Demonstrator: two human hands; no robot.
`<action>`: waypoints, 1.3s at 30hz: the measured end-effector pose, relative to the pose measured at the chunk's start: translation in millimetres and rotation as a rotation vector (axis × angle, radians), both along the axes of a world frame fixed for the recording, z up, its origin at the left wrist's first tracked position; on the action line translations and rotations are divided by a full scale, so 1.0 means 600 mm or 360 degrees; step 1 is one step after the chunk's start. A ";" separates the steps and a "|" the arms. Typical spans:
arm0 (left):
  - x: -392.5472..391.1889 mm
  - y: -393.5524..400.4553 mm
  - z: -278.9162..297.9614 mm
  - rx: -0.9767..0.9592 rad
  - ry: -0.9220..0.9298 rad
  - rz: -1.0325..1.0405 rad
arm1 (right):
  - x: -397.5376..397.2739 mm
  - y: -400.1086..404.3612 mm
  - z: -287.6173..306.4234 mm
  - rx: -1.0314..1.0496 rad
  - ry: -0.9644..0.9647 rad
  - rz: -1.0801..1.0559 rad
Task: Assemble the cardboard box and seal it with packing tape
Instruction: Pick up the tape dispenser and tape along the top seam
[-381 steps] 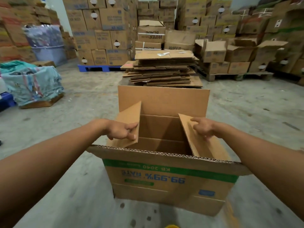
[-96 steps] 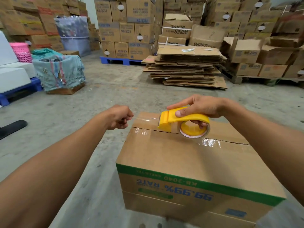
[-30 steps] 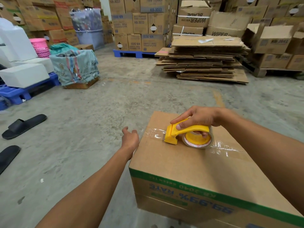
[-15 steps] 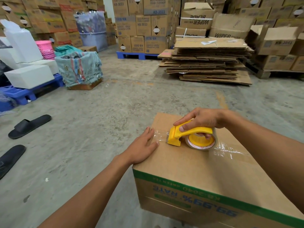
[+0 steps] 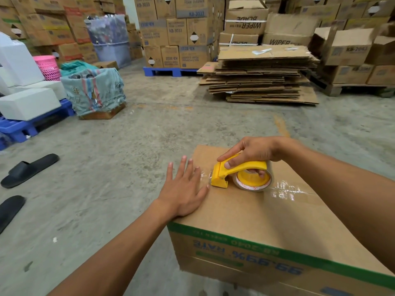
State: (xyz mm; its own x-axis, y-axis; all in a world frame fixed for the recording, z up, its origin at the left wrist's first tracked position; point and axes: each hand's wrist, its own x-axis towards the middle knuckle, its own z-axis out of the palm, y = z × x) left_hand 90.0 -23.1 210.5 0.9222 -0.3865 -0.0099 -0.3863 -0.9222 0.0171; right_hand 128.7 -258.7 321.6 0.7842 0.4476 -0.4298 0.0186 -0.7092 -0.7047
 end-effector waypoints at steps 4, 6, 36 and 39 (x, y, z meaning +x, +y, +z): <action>-0.009 -0.006 0.006 0.0151 -0.0075 -0.0082 | -0.005 -0.002 0.002 0.0010 -0.0003 0.0007; -0.014 -0.015 0.009 0.0235 -0.0163 -0.0128 | -0.005 -0.001 0.002 0.0006 -0.0007 0.0020; -0.040 -0.097 0.011 0.0003 0.0196 -0.0250 | -0.058 -0.132 0.015 -0.0223 -0.0143 -0.0087; -0.041 -0.136 0.008 -0.0040 0.0167 -0.0263 | -0.059 -0.131 0.017 -0.0231 -0.0122 -0.0067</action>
State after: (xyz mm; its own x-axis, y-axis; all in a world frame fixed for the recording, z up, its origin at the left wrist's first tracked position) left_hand 65.6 -104.8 215.6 0.8406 -0.5339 -0.0911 -0.5273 -0.8451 0.0876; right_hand 93.2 -337.5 331.7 0.8339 0.3514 -0.4256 0.0365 -0.8046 -0.5927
